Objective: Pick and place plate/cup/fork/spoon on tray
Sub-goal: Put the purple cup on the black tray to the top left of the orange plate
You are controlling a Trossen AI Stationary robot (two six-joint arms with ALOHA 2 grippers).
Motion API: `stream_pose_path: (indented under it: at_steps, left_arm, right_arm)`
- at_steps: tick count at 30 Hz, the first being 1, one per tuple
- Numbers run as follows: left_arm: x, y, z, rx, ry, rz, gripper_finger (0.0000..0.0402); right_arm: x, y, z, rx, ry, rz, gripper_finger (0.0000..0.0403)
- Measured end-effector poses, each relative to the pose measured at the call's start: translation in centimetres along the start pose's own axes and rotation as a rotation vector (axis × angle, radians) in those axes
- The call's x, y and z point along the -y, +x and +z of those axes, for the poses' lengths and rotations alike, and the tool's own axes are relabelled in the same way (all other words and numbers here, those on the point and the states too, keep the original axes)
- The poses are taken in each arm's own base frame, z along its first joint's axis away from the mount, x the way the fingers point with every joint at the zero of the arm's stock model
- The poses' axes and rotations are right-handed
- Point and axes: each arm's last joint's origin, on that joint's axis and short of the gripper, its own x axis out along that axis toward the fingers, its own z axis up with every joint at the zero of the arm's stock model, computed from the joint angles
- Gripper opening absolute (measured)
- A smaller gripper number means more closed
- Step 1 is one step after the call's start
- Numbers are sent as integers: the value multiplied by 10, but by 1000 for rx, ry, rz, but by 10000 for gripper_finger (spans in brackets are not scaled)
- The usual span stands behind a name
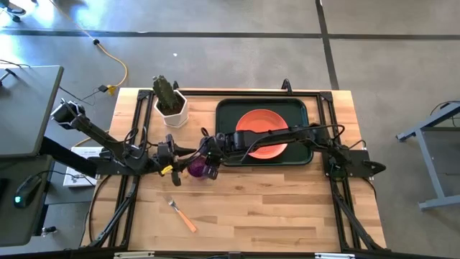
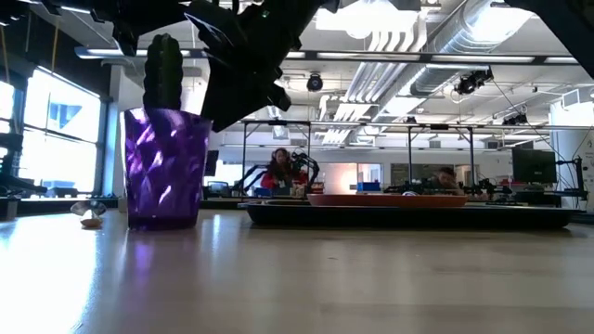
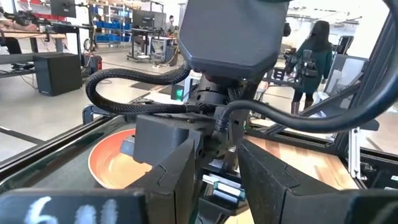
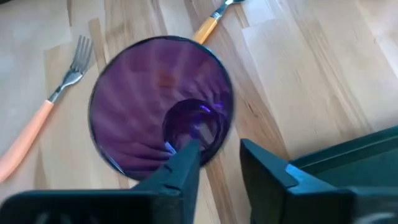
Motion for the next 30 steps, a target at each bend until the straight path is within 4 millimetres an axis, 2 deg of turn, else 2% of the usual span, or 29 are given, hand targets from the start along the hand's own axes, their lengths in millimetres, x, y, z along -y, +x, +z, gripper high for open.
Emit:
stream_pose_path:
  at_steps: [3, 6, 11, 17, 21, 23, 26, 30]
  left_arm:
    - [0, 0, 0, -2, -3, 0, 111]
    - [0, 0, -2, -18, 1, 4, 111]
    - [-3, -1, -16, -127, 81, 17, 111]
    - [-6, -2, -23, -186, 57, 42, 111]
    - [-6, -2, -23, -185, 45, 40, 111]
    - [-6, -2, -23, -184, 34, 41, 111]
    - [-5, -2, -21, -170, 20, 39, 111]
    - [-5, -1, -19, -147, 28, 38, 111]
  right_arm:
    - [0, 0, 0, 2, -7, 1, 131]
    - [-1, -5, 1, 4, -28, -4, 138]
    - [-18, -36, -9, -13, -133, -140, 140]
    - [-61, -65, -57, -98, -273, -515, 140]
    - [-83, -85, -89, -82, -296, -719, 140]
    - [-93, -95, -100, -19, -287, -789, 140]
    - [-111, -97, -117, 82, -279, -801, 140]
    - [-124, -90, -148, 48, -390, -791, 139]
